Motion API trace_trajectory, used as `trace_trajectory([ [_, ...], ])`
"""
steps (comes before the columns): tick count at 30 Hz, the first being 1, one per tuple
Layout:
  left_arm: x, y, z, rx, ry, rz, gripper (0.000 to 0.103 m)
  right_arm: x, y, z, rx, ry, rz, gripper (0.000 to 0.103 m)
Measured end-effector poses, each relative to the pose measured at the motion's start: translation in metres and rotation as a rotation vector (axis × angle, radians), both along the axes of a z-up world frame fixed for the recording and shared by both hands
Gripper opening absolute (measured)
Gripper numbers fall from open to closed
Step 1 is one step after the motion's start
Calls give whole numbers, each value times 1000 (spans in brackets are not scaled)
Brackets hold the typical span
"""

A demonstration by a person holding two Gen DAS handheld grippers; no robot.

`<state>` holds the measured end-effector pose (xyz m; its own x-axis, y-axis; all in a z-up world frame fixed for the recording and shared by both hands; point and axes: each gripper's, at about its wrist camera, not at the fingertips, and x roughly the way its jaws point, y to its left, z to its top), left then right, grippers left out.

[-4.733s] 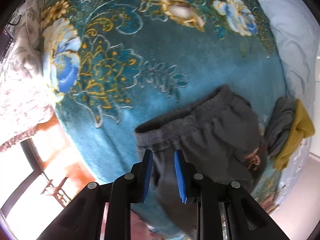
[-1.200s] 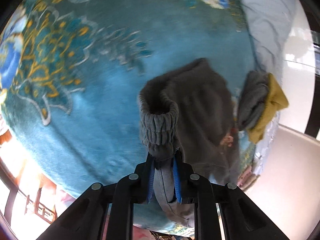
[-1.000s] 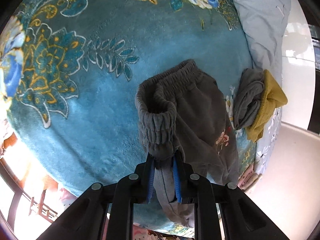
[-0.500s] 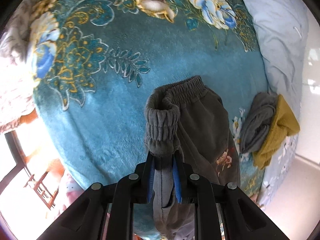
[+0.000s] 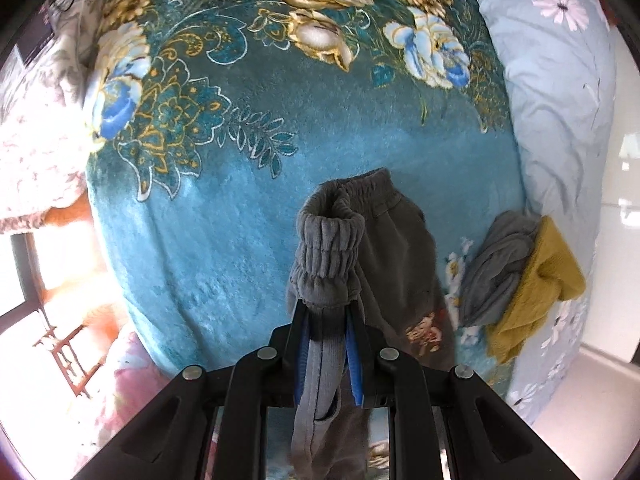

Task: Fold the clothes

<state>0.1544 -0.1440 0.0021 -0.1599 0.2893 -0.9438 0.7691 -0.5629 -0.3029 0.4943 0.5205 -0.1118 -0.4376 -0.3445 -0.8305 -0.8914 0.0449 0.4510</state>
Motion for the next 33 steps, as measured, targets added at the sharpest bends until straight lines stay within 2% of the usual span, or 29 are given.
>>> trace_trajectory([
  [5, 0, -11, 24, 12, 100, 53, 18, -54, 35, 65, 101, 165, 95, 8],
  [8, 2, -17, 23, 14, 97, 46, 18, -79, 41, 88, 131, 206, 171, 8],
  [14, 25, -29, -22, 97, 2, 65, 21, -95, 35, 89, 131, 136, 229, 8],
  [16, 24, -32, -37, 111, -26, 71, 28, -96, 32, 92, 137, 117, 235, 8],
  [17, 24, -33, -44, 118, -39, 74, 36, -98, 31, 94, 142, 109, 235, 8],
  [18, 21, -34, -50, 132, -38, 82, 49, -100, 29, 95, 145, 100, 229, 8],
  [20, 8, -31, -61, 171, -27, 84, 57, -104, 24, 99, 152, 81, 219, 8],
  [22, -10, -23, -73, 208, -28, 66, 58, -107, 19, 107, 165, 60, 221, 8],
  [27, -48, -2, -102, 241, -89, 15, 58, -115, 7, 122, 200, 18, 220, 8],
  [29, -60, 5, -114, 242, -121, 19, 58, -117, 3, 126, 211, 6, 217, 8],
  [33, -77, 16, -134, 182, -233, -15, 56, -120, -1, 131, 227, -16, 206, 8],
])
